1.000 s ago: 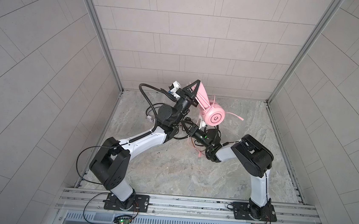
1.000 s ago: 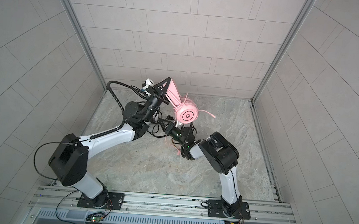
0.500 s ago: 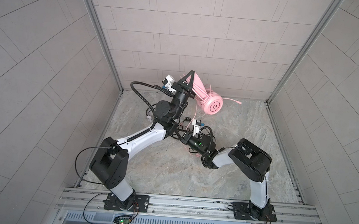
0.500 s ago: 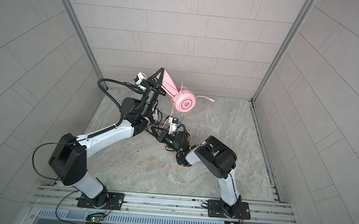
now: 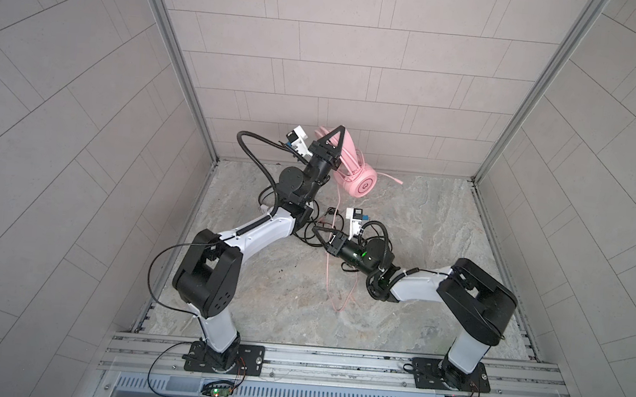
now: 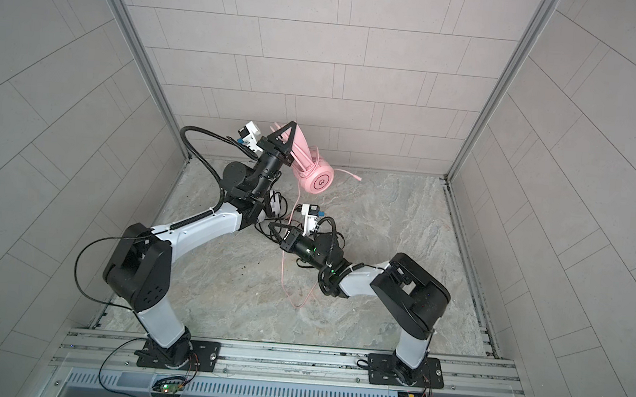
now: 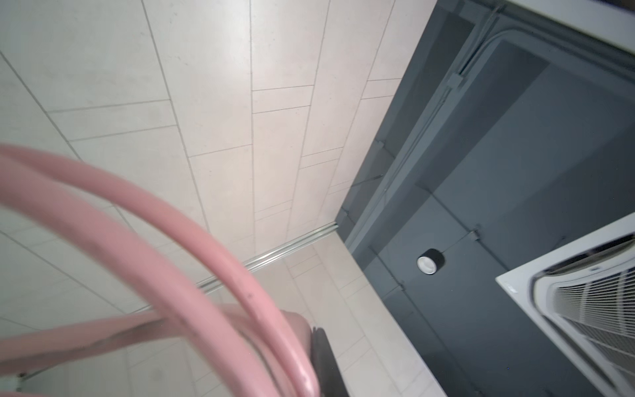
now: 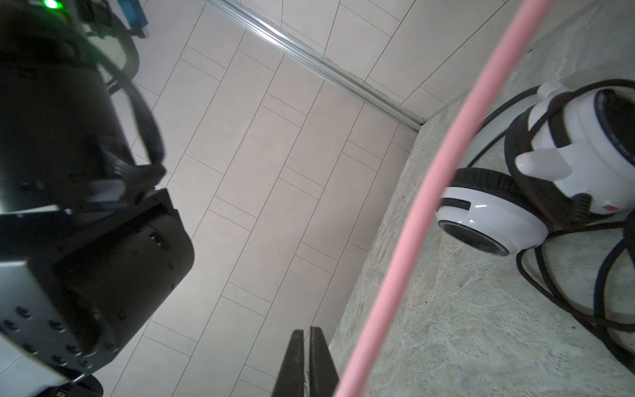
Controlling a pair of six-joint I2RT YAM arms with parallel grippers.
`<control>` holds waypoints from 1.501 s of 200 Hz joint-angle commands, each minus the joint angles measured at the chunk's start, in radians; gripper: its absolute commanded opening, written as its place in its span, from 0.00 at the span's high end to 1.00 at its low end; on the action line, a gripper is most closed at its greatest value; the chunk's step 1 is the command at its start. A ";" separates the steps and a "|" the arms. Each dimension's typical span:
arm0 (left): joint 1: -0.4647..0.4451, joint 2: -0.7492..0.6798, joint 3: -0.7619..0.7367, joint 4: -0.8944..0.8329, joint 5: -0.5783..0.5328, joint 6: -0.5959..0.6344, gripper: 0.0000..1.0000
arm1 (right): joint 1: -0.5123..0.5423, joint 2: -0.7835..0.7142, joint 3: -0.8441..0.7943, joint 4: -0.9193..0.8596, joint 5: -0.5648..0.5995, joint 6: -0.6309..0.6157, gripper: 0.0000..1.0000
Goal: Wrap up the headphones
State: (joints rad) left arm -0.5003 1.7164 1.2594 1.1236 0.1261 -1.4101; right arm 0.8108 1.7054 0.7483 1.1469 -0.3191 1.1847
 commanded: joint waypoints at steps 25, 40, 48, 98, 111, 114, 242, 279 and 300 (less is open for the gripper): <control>0.016 -0.079 -0.019 -0.066 0.119 0.257 1.00 | -0.005 -0.265 0.102 -0.752 -0.118 -0.281 0.93; 0.013 -0.090 -0.050 -0.077 0.126 0.278 1.00 | -0.013 -0.334 0.199 -1.004 -0.118 -0.410 0.93; 0.013 -0.098 -0.067 -0.095 0.127 0.291 1.00 | -0.022 -0.359 0.254 -1.120 -0.122 -0.463 0.93; -0.006 -0.196 -0.187 -0.173 0.109 0.356 1.00 | -0.125 -0.394 0.401 -1.321 -0.212 -0.588 0.95; -0.004 -0.219 -0.191 -0.206 0.132 0.367 1.00 | -0.155 -0.402 0.410 -1.336 -0.239 -0.605 0.95; -0.004 -0.223 -0.191 -0.214 0.135 0.366 1.00 | -0.162 -0.407 0.413 -1.348 -0.236 -0.612 0.95; 0.061 -0.306 -0.074 -0.703 0.499 0.345 1.00 | -0.375 -0.590 0.323 -1.615 0.029 -0.929 0.92; 0.057 -0.283 -0.009 -0.801 0.791 0.316 1.00 | -0.383 -0.596 0.319 -1.560 0.166 -1.009 0.90; 0.044 -0.303 -0.020 -0.790 0.904 0.276 1.00 | -0.397 -0.582 0.294 -1.462 0.183 -1.005 0.89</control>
State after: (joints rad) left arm -0.4412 1.4555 1.1934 0.3153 0.7895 -1.0939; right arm 0.4309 1.1309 1.0618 -0.4110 -0.2386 0.2298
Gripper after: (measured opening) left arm 0.088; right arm 0.108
